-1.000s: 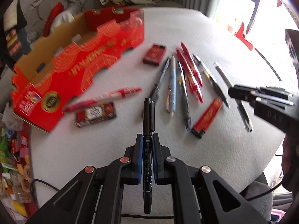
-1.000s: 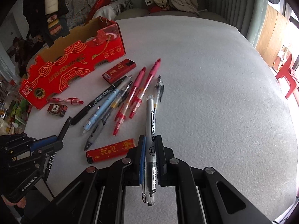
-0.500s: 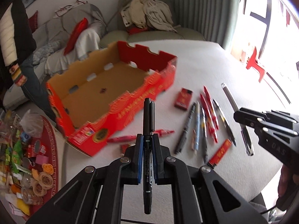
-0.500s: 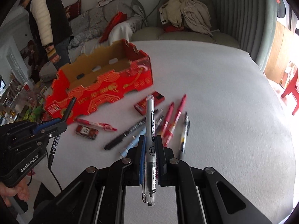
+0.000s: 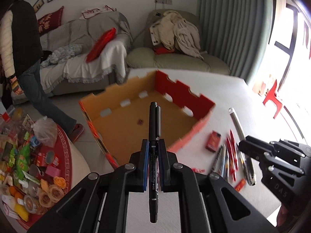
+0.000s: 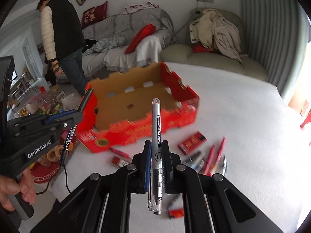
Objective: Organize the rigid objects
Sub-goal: 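Lift both held pens and carry them over the red cardboard box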
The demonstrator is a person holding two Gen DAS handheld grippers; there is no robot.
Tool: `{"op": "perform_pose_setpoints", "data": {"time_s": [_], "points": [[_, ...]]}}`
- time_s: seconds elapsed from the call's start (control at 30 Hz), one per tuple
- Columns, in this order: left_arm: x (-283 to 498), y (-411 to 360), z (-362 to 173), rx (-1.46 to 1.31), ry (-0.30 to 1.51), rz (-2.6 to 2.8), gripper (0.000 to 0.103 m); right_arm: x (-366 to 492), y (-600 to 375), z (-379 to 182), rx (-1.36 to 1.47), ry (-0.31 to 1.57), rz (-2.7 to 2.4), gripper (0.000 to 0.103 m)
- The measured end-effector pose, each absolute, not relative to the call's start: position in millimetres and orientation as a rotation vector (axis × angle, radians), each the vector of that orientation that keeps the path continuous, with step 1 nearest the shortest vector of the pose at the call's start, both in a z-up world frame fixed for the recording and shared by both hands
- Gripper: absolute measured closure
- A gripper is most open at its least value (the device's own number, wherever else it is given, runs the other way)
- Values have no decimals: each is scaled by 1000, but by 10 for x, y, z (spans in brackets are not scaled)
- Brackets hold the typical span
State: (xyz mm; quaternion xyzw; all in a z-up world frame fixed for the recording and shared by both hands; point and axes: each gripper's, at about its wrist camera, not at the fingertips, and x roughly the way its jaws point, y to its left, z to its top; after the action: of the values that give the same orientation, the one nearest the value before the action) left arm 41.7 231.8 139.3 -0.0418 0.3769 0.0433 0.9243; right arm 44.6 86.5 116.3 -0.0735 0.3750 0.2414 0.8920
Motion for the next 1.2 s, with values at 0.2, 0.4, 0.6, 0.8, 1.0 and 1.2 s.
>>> {"op": "perform_pose_setpoints", "data": {"time_s": [0.2,0.4,0.6,0.8,1.0,1.2], "points": [[548,2461,1528,-81,759,113,94,622,1199,1334,-174,764,536,92],[727,2523,1471,-65,777,123,94,751,1465,1306,-200,776,549,92],[898,2633,1343,-64,804,125,94,894,1569,1213,-201,799,540,92],[1031,2727,1234,-73,822,124,94,1064,1644,1143,-200,813,533,92],[1174,2821,1155,-80,836,136,94,1244,1747,1091,-193,824,536,92],[1306,2893,1100,-88,844,142,94,1359,1858,1030,-203,833,536,92]]}}
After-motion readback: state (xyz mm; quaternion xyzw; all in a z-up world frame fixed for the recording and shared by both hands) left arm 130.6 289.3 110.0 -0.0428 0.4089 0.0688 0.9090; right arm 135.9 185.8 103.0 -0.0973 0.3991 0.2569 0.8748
